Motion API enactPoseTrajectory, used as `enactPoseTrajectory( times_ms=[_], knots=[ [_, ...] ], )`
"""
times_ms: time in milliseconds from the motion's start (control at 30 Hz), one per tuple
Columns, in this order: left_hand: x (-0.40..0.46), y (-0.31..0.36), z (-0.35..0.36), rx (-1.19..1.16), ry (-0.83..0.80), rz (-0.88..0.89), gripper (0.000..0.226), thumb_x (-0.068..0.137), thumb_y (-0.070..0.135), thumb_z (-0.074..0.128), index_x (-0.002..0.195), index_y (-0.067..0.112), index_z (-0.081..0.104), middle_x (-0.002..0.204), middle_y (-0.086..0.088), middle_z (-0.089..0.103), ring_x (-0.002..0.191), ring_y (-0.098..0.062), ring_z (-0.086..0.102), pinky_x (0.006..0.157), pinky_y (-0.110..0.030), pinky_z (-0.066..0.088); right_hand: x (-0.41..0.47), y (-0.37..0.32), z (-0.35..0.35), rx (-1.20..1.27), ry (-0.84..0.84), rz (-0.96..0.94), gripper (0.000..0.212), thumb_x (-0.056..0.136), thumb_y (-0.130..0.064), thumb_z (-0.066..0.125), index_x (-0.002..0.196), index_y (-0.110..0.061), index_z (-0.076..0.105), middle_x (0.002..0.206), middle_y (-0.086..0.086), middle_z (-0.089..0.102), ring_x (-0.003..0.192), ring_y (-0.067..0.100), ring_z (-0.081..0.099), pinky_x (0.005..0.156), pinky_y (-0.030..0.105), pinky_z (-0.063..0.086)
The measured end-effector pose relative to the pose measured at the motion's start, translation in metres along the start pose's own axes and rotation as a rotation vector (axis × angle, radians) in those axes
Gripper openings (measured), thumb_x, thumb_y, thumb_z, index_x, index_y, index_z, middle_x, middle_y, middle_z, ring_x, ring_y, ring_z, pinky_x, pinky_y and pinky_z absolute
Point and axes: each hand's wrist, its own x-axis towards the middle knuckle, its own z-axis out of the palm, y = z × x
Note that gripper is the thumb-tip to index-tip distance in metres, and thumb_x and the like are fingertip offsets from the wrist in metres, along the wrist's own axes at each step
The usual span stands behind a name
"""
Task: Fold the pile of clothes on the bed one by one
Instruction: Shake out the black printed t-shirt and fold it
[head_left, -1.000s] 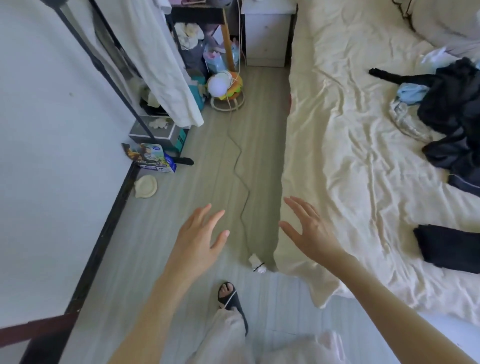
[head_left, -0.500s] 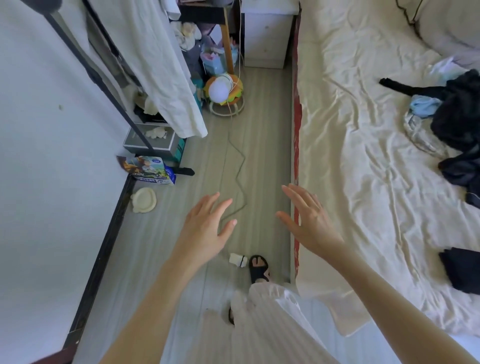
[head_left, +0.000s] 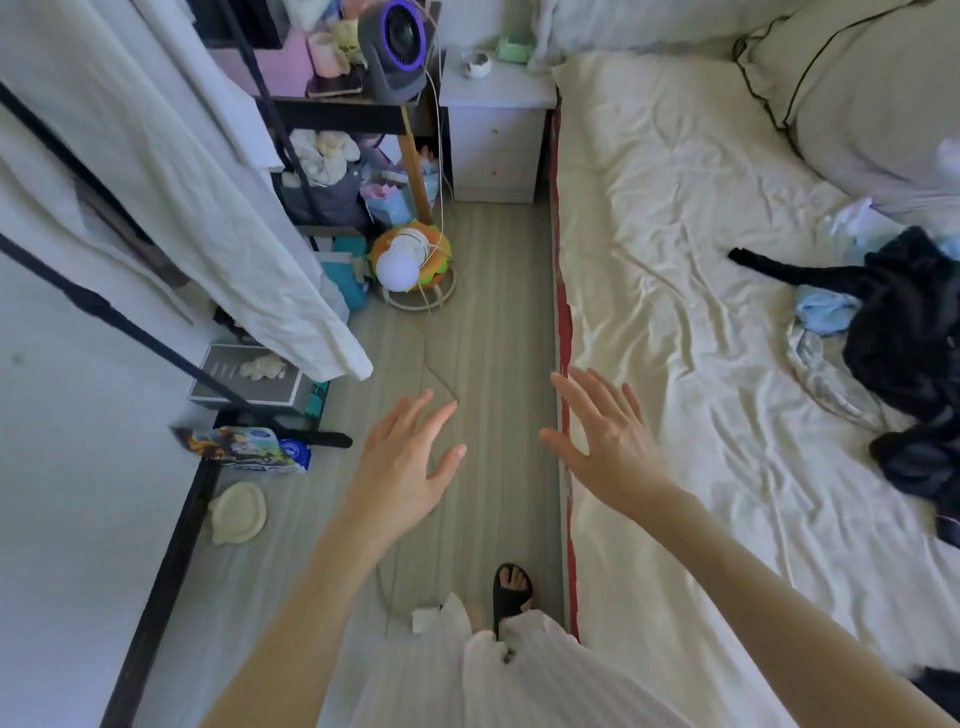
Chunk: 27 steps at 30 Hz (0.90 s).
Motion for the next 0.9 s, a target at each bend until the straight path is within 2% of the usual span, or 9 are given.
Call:
enactPoseTrajectory(
  times_ms=[300,500,700,900],
  knots=[
    [0.151,-0.006,-0.032,0.039,-0.062,0.082,0.054,0.097,0.042,0.04,0.148,0.027,0.026,0.157,0.001,0.016,0.146,-0.019,0.009,0.117,-0.038,0.015,0.124,0.045,-0.024,-0.066,-0.016,0.131,0.065,0.093,-0.054,0.038,0.15,-0.027,0.021,0.158,-0.001,0.017,0.147,0.016,0.006,0.119,0.044,0.001],
    [0.284,-0.026,-0.049,0.065,-0.128,0.198,0.053,0.098,0.041,0.039,0.148,0.027,0.026,0.158,0.002,0.014,0.146,-0.017,0.005,0.118,-0.041,0.012,0.221,0.076,-0.021,-0.083,0.034,0.275,0.068,0.09,-0.059,0.034,0.149,-0.027,0.023,0.157,0.0,0.02,0.146,0.018,0.009,0.119,0.045,0.0],
    [0.396,-0.028,-0.078,0.142,-0.198,0.33,0.054,0.096,0.04,0.044,0.146,0.025,0.031,0.156,-0.001,0.02,0.146,-0.02,0.012,0.117,-0.042,0.015,0.293,0.086,-0.029,-0.071,0.064,0.398,0.068,0.09,-0.061,0.03,0.148,-0.026,0.025,0.156,0.002,0.023,0.146,0.02,0.012,0.119,0.047,0.003],
    [0.478,0.012,-0.07,0.184,-0.261,0.519,0.052,0.095,0.038,0.049,0.143,0.021,0.039,0.153,-0.006,0.029,0.144,-0.025,0.019,0.112,-0.043,0.022,0.313,0.125,-0.046,-0.034,0.126,0.608,0.064,0.093,-0.053,0.043,0.148,-0.026,0.027,0.156,0.001,0.024,0.146,0.019,0.012,0.119,0.045,0.004]
  ],
)
